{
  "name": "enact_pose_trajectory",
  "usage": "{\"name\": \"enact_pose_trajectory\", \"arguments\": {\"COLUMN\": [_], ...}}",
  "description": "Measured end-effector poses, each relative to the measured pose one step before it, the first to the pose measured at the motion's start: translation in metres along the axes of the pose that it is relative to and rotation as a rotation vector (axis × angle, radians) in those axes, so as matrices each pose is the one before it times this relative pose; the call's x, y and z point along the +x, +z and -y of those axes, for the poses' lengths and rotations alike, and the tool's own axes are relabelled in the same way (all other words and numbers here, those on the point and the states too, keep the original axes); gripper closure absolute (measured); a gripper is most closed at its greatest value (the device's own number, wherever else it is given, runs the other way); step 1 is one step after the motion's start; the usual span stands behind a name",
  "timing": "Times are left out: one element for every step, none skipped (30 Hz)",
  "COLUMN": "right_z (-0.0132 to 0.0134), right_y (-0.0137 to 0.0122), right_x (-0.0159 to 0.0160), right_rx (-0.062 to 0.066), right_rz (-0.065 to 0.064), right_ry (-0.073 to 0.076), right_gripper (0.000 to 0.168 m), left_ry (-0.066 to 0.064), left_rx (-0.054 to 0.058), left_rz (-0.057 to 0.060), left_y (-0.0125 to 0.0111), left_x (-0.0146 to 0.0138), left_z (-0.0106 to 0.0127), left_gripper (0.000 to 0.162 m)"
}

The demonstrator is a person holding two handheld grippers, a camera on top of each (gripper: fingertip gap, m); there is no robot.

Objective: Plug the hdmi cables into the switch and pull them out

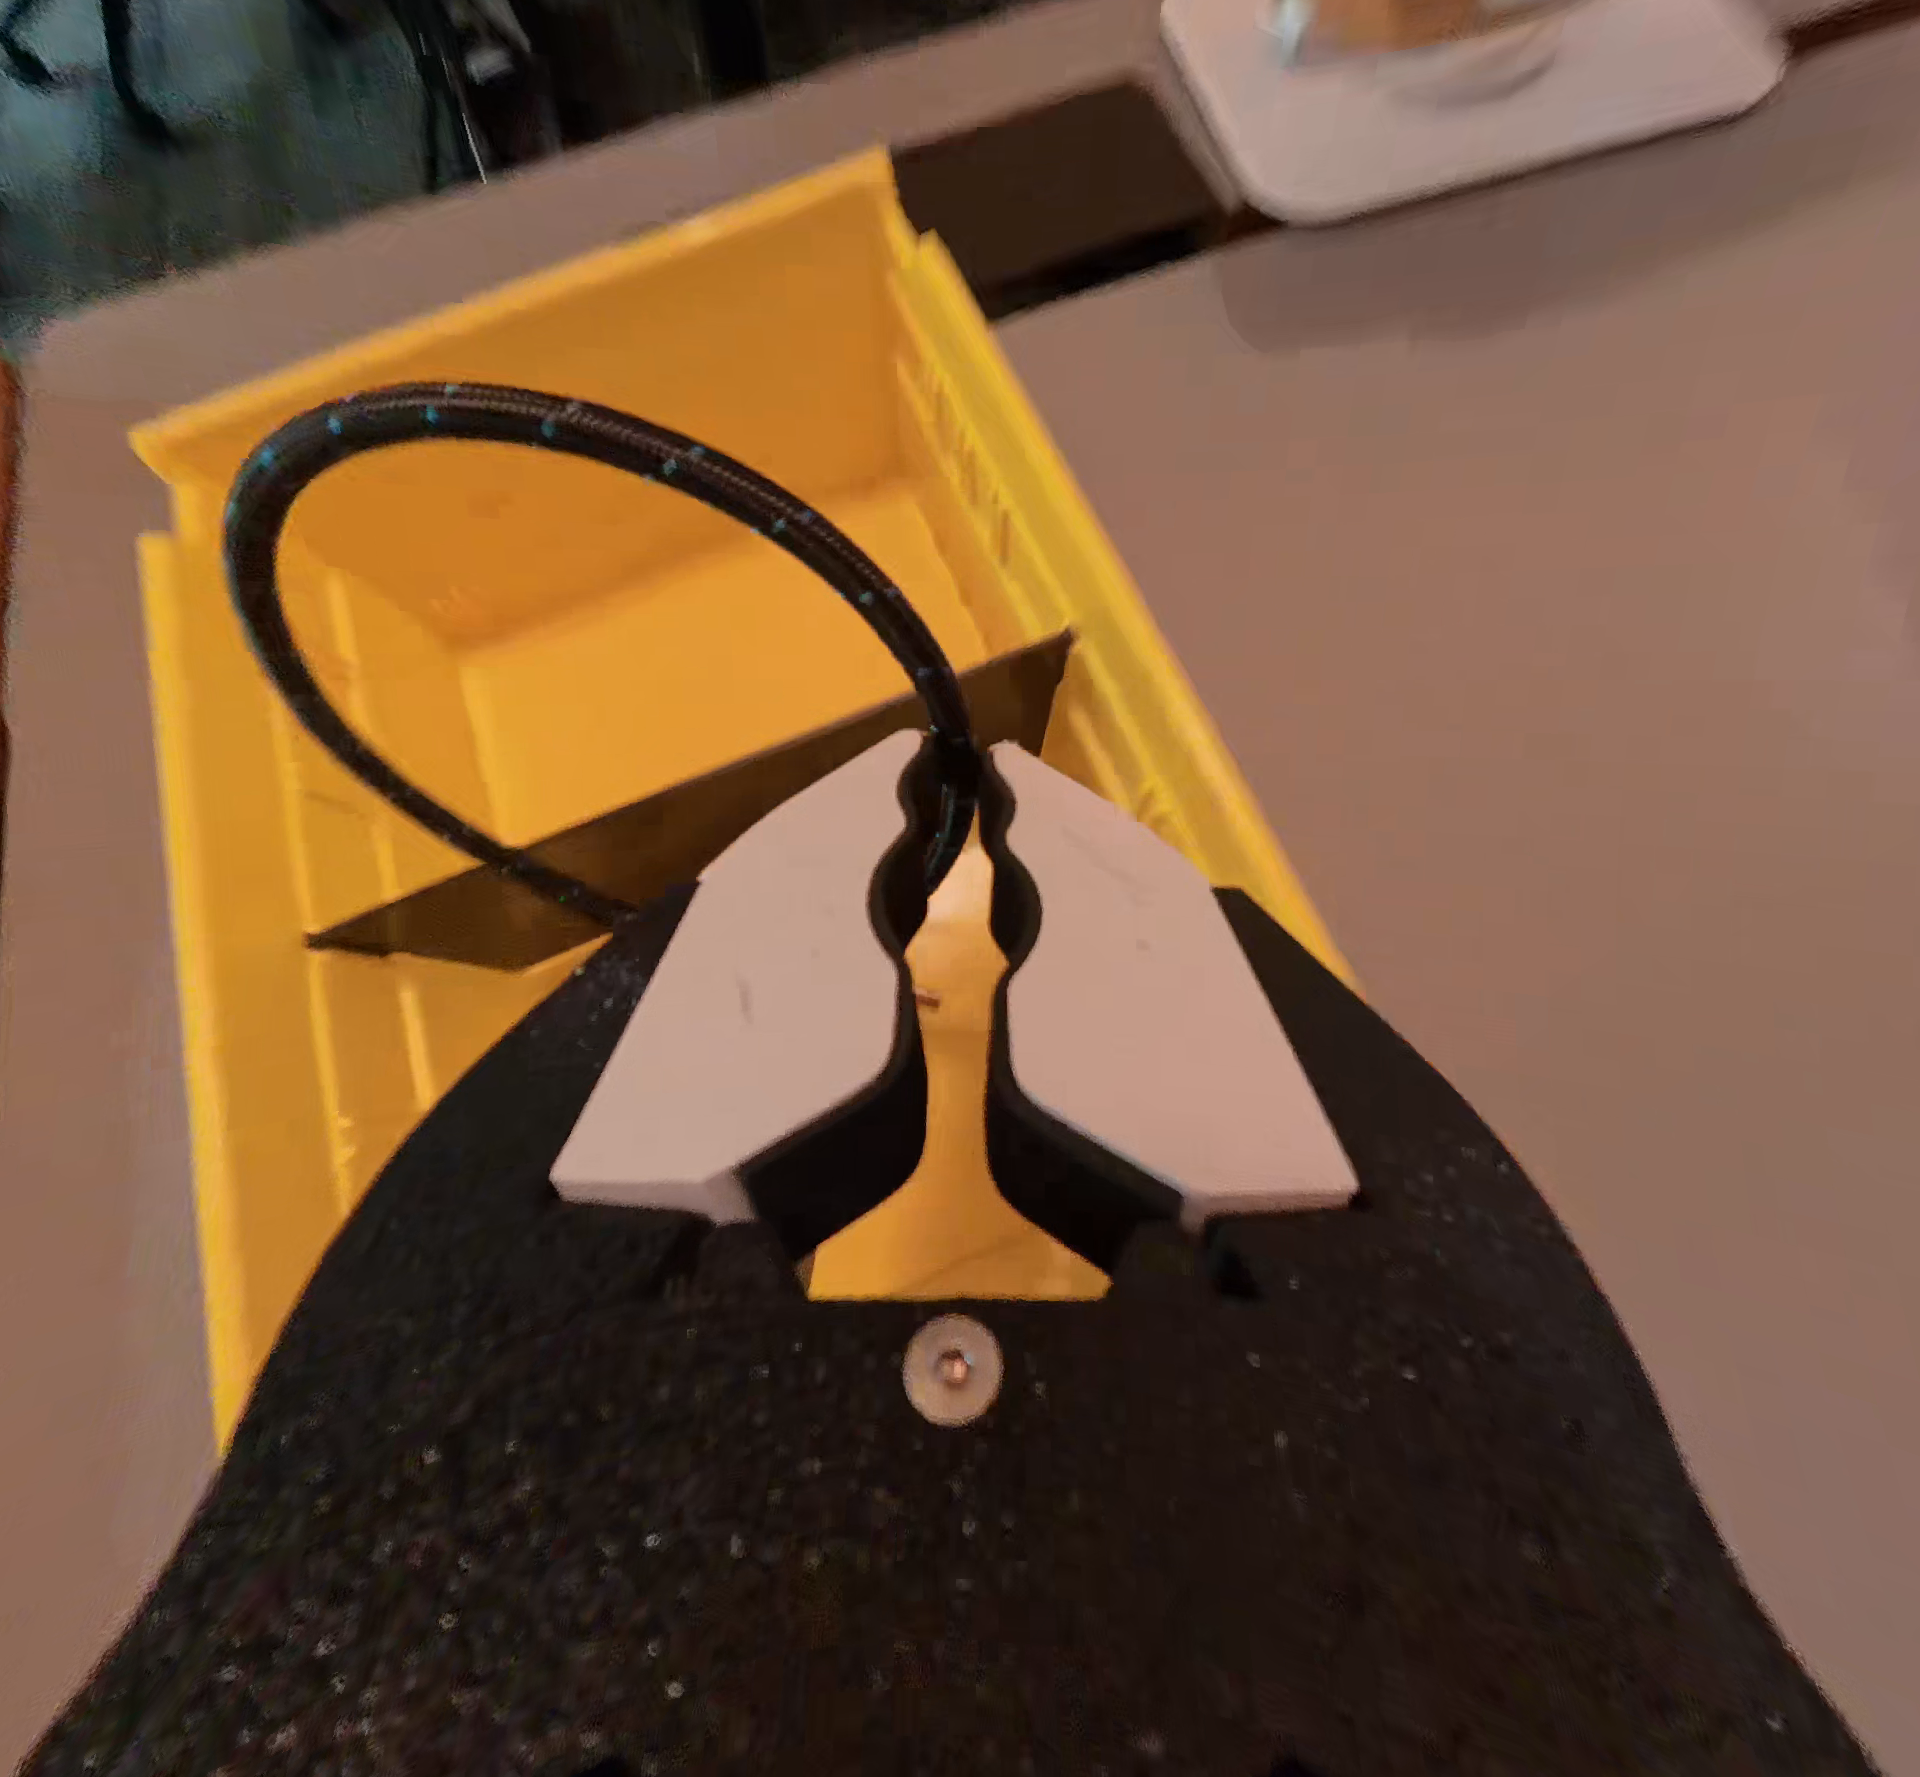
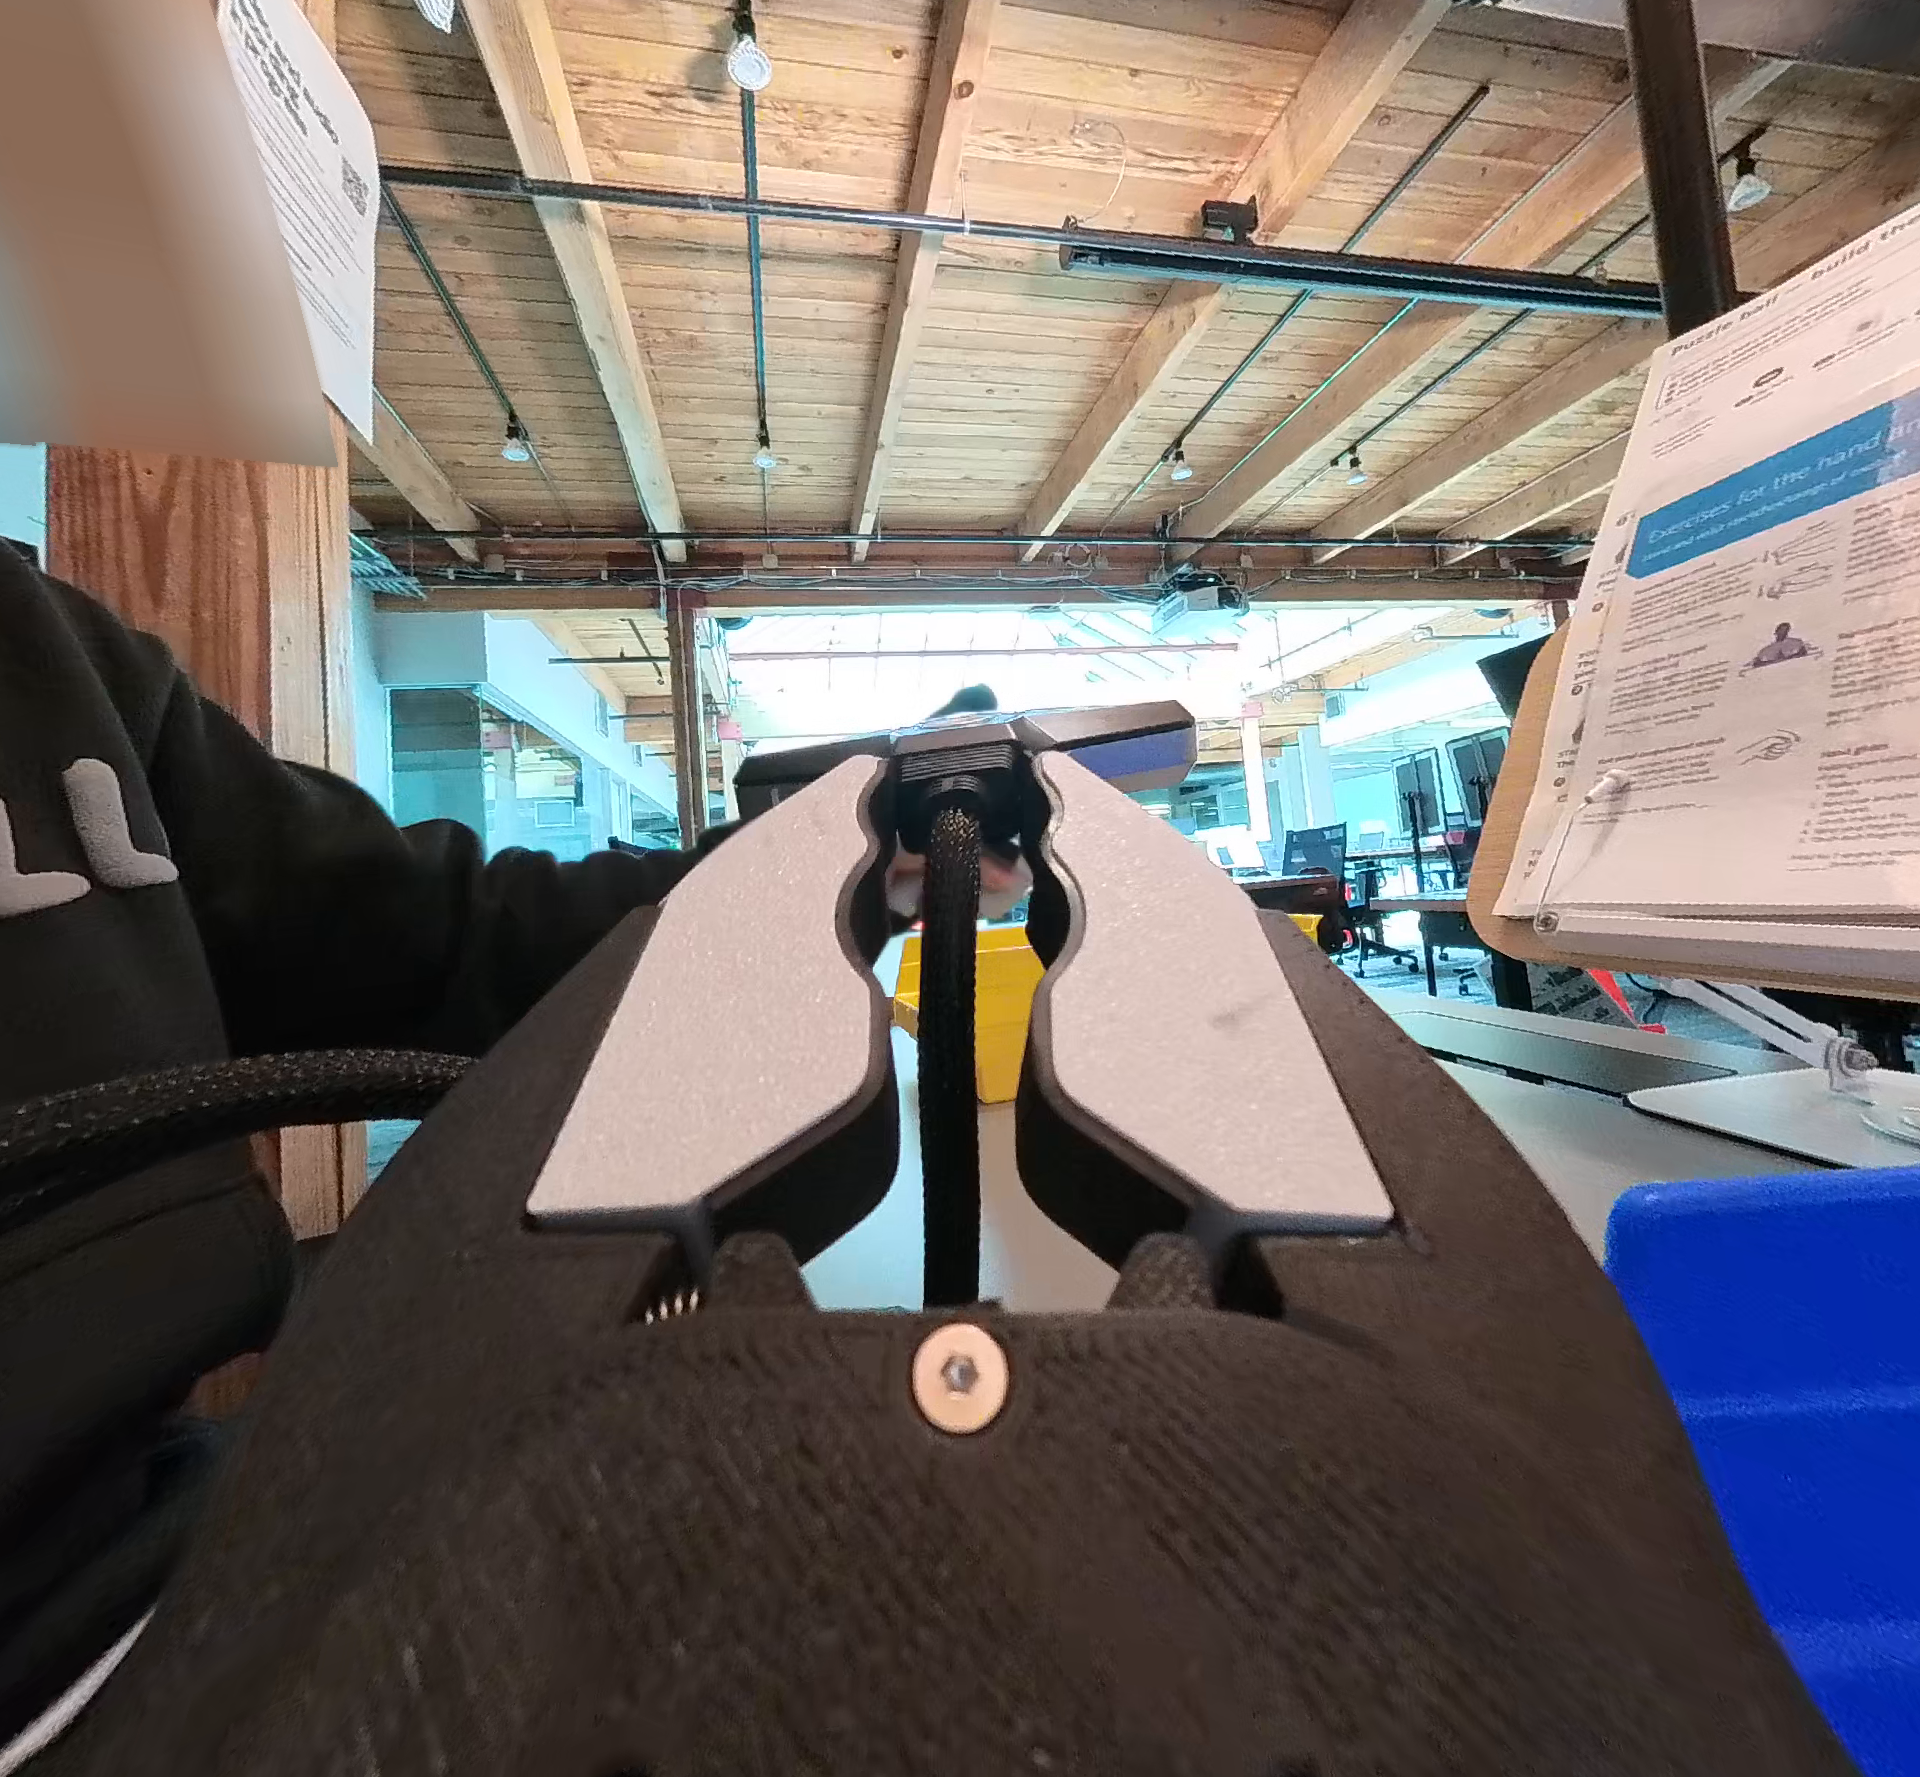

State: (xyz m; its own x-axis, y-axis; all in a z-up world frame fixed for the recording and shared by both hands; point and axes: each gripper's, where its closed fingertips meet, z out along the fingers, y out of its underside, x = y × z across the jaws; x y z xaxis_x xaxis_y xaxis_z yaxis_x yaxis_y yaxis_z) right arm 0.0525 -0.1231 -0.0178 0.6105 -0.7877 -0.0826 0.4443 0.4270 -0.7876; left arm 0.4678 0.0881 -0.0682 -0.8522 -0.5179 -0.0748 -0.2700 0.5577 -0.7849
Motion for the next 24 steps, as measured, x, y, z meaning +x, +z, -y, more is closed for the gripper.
{"name": "enact_pose_trajectory", "arguments": {"right_z": [0.00015, 0.00021, 0.00033, 0.00043, 0.00076, 0.00082, 0.00090, 0.00080, 0.00130, 0.00146, 0.00139, 0.00183, 0.00252, 0.00252, 0.00227, 0.00190, 0.00133, 0.00029, -0.00051, -0.00069, -0.00065, -0.00014, -0.00003, -0.00028], "right_y": [0.00003, -0.00006, -0.00015, -0.00021, -0.00037, -0.00035, -0.00027, -0.00036, -0.00032, -0.00033, -0.00046, -0.00039, -0.00057, -0.00041, -0.00017, 0.00010, 0.00012, 0.00015, 0.00002, 0.00007, 0.00035, 0.00048, 0.00044, 0.00034], "right_x": [-0.00009, -0.00016, -0.00003, 0.00001, -0.00005, -0.00016, -0.00012, -0.00006, -0.00029, -0.00038, -0.00048, -0.00094, -0.00174, -0.00235, -0.00313, -0.00339, -0.00290, -0.00169, -0.00047, 0.00017, -0.00022, -0.00069, -0.00089, -0.00032], "right_rx": [0.0002, 0.0016, 0.0018, 0.0028, 0.0040, 0.0056, 0.0056, 0.0054, 0.0082, 0.0090, 0.0086, 0.0118, 0.0165, 0.0180, 0.0168, 0.0126, 0.0082, 0.0024, -0.0024, -0.0046, -0.0036, -0.0004, 0.0007, -0.0004], "right_rz": [0.0013, 0.0012, 0.0004, 0.0000, 0.0000, 0.0013, 0.0011, 0.0004, 0.0027, 0.0031, 0.0037, 0.0077, 0.0138, 0.0216, 0.0277, 0.0253, 0.0178, 0.0094, 0.0030, 0.0004, 0.0027, 0.0059, 0.0061, 0.0034], "right_ry": [-0.0001, 0.0004, 0.0004, -0.0003, -0.0009, 0.0004, 0.0022, 0.0007, 0.0010, 0.0007, 0.0020, 0.0035, 0.0063, 0.0143, 0.0221, 0.0139, 0.0012, 0.0005, 0.0031, 0.0037, 0.0021, 0.0010, 0.0004, 0.0004], "right_gripper": [0.146, 0.146, 0.146, 0.146, 0.146, 0.146, 0.146, 0.146, 0.146, 0.146, 0.146, 0.146, 0.146, 0.145, 0.145, 0.145, 0.146, 0.146, 0.146, 0.146, 0.146, 0.146, 0.146, 0.146], "left_ry": [0.0035, 0.0045, 0.0072, 0.0140, 0.0214, 0.0210, 0.0111, 0.0021, -0.0045, -0.0111, -0.0148, -0.0194, -0.0198, -0.0157, -0.0193, -0.0294, -0.0346, -0.0345, -0.0263, -0.0137, -0.0054, 0.0015, 0.0088, 0.0118], "left_rx": [0.0451, 0.0528, 0.0555, 0.0597, 0.0675, 0.0707, 0.0664, 0.0584, 0.0507, 0.0422, 0.0334, 0.0306, 0.0315, 0.0251, 0.0172, 0.0188, 0.0278, 0.0279, 0.0151, 0.0062, 0.0051, 0.0095, 0.0120, 0.0066], "left_rz": [-0.0074, -0.0085, -0.0080, -0.0124, -0.0274, -0.0406, -0.0483, -0.0593, -0.0707, -0.0784, -0.0834, -0.0809, -0.0685, -0.0558, -0.0441, -0.0347, -0.0287, -0.0222, -0.0065, 0.0094, 0.0132, 0.0129, 0.0151, 0.0210], "left_y": [-0.01018, -0.01033, -0.01038, -0.00990, -0.00861, -0.00676, -0.00431, -0.00141, 0.00183, 0.00474, 0.00711, 0.00872, 0.00962, 0.00960, 0.00915, 0.00812, 0.00688, 0.00521, 0.00370, 0.00224, 0.00102, -0.00024, -0.00141, -0.00246], "left_x": [0.00572, 0.00721, 0.00851, 0.01073, 0.01426, 0.01703, 0.01881, 0.02045, 0.02223, 0.02313, 0.02280, 0.02105, 0.01737, 0.01347, 0.00983, 0.00743, 0.00599, 0.00462, 0.00229, 0.00016, -0.00029, 0.00010, 0.00001, -0.00073], "left_z": [0.01296, 0.01460, 0.01563, 0.01665, 0.01777, 0.01750, 0.01575, 0.01262, 0.00858, 0.00388, -0.00089, -0.00452, -0.00748, -0.01088, -0.01352, -0.01427, -0.01293, -0.01146, -0.01062, -0.00913, -0.00674, -0.00441, -0.00261, -0.00219], "left_gripper": [0.156, 0.156, 0.156, 0.156, 0.156, 0.156, 0.156, 0.156, 0.156, 0.156, 0.156, 0.156, 0.156, 0.156, 0.156, 0.156, 0.156, 0.156, 0.156, 0.156, 0.155, 0.155, 0.155, 0.156]}}
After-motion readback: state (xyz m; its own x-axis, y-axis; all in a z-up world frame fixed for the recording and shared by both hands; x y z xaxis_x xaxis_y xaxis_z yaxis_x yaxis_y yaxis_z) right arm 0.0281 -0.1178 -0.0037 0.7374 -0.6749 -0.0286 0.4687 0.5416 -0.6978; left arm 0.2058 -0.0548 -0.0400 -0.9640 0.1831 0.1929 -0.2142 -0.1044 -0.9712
